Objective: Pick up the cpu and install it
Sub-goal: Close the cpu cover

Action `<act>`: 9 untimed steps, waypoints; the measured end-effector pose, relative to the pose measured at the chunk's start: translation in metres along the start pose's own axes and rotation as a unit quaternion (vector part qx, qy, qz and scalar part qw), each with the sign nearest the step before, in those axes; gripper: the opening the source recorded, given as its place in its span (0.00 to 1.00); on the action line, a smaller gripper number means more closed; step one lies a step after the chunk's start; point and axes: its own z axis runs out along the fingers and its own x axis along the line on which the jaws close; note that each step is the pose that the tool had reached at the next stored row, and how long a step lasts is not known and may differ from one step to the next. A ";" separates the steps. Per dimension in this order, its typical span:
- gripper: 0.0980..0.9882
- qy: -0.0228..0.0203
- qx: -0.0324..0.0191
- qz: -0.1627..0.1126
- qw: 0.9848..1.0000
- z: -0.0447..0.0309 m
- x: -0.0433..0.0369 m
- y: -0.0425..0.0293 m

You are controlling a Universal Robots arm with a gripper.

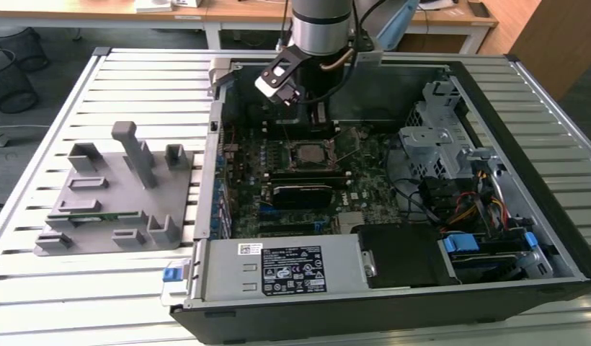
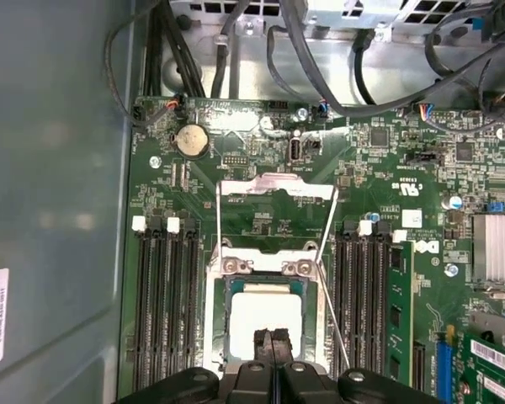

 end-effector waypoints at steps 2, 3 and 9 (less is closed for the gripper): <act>0.01 0.000 0.000 0.000 1.000 0.0001 -0.0026 -0.0001; 0.01 0.000 0.000 0.000 1.000 0.0001 -0.0045 -0.0002; 0.01 0.001 0.010 0.000 1.000 0.0004 -0.0108 0.0021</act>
